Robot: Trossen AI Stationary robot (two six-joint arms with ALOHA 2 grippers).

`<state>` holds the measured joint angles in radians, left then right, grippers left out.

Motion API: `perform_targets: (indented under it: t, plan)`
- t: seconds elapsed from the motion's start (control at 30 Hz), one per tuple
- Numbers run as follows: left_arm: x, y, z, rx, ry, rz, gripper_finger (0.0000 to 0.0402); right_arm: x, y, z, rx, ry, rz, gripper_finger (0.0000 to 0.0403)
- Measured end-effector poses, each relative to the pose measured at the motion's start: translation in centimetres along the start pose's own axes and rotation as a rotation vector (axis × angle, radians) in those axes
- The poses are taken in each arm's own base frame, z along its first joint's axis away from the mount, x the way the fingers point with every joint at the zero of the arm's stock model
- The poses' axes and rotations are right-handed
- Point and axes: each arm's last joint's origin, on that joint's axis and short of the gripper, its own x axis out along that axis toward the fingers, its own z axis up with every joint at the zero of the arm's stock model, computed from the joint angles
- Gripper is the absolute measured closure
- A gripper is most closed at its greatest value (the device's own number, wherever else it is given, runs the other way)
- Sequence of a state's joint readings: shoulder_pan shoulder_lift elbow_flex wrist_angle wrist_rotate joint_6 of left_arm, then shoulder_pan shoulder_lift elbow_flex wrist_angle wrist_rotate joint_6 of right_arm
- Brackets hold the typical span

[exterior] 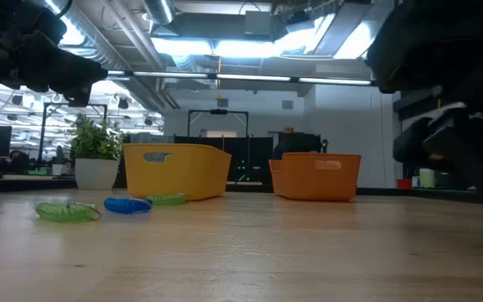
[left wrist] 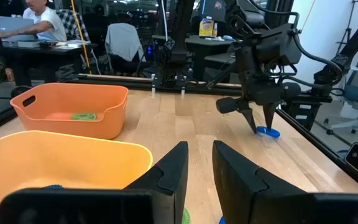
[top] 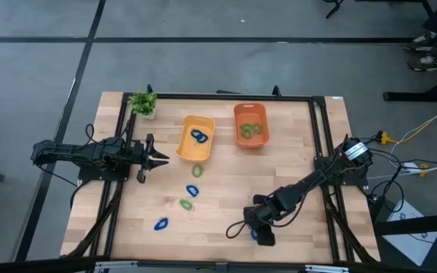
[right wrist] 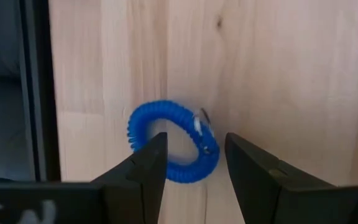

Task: Sort items
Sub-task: Put the blue keychain into the yellow bin

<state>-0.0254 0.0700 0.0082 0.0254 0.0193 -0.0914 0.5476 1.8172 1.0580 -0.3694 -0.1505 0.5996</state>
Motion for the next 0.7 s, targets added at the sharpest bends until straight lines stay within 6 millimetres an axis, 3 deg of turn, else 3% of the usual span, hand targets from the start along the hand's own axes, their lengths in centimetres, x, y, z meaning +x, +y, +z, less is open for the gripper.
perform_targets:
  t: [0.33, 0.7]
  plan:
    - [0.0, 0.0, 0.0, 0.000, 0.000, 0.000, 0.0332, 0.4, -0.5, -0.4, -0.001, 0.026, -0.101, 0.0259]
    - [0.0, 0.0, 0.0, 0.000, 0.000, 0.000, 0.0332, 0.5, -1.0, -0.4, -0.038, 0.021, -0.152, 0.0351]
